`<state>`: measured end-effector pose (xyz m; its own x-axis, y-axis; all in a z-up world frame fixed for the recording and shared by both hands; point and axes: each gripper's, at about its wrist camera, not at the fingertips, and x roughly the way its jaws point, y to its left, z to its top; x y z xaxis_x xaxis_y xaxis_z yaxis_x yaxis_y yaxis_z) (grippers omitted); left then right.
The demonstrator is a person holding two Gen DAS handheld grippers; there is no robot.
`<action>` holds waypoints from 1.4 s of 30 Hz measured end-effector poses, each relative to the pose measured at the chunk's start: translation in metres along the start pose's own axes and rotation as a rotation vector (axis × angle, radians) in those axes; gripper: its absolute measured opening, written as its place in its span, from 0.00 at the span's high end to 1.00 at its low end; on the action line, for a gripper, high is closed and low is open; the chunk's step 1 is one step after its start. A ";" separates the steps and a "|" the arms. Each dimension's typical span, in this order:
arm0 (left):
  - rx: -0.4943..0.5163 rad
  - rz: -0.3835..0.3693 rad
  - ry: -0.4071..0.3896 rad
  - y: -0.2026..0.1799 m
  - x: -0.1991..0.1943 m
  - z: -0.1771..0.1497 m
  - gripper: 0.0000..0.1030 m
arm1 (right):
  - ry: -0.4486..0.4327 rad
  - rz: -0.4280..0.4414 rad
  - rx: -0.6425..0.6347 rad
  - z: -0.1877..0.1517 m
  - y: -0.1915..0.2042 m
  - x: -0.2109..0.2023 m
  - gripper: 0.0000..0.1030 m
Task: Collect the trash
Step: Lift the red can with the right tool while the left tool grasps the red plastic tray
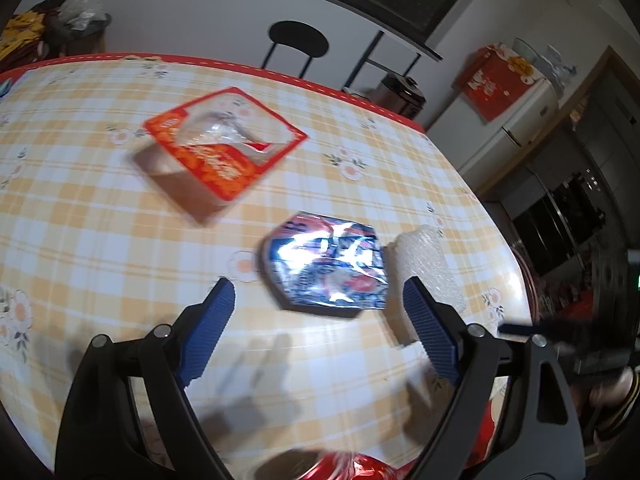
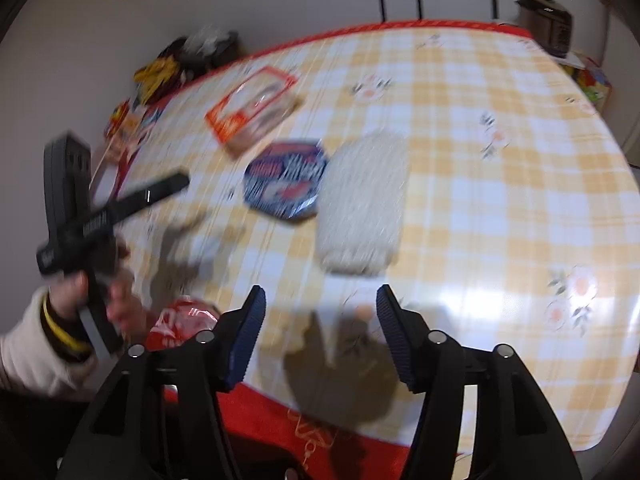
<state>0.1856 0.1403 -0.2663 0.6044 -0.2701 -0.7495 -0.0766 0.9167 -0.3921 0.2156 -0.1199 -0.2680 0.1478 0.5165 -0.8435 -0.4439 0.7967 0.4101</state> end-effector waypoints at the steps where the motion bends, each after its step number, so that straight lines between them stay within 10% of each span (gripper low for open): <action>1: -0.006 0.008 -0.005 0.004 -0.003 0.001 0.18 | 0.014 0.009 -0.007 -0.006 0.003 0.004 0.42; 16: -0.116 0.120 -0.072 0.076 -0.075 -0.022 0.18 | 0.147 0.097 -0.122 -0.008 0.067 0.059 0.42; 27: -0.150 0.143 -0.084 0.095 -0.095 -0.042 0.18 | 0.274 0.117 -0.210 -0.023 0.100 0.091 0.23; 42: -0.198 0.149 -0.075 0.116 -0.113 -0.069 0.18 | 0.308 -0.017 -0.416 -0.035 0.144 0.135 0.14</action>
<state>0.0535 0.2564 -0.2638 0.6313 -0.1075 -0.7681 -0.3180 0.8674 -0.3828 0.1403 0.0538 -0.3347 -0.0812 0.3386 -0.9374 -0.7669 0.5795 0.2758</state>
